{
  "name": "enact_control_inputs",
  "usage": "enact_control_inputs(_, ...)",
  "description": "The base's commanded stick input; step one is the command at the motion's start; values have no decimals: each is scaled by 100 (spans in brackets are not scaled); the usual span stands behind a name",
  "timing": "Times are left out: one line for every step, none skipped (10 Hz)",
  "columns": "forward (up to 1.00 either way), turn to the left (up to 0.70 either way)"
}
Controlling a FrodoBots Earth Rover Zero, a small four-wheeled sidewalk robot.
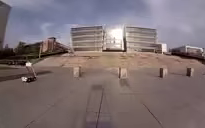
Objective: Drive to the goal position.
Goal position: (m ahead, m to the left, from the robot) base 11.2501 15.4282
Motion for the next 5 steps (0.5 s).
enact_control_inputs(70, 0)
enact_control_inputs(70, 0)
enact_control_inputs(70, 0)
enact_control_inputs(70, 0)
enact_control_inputs(70, 0)
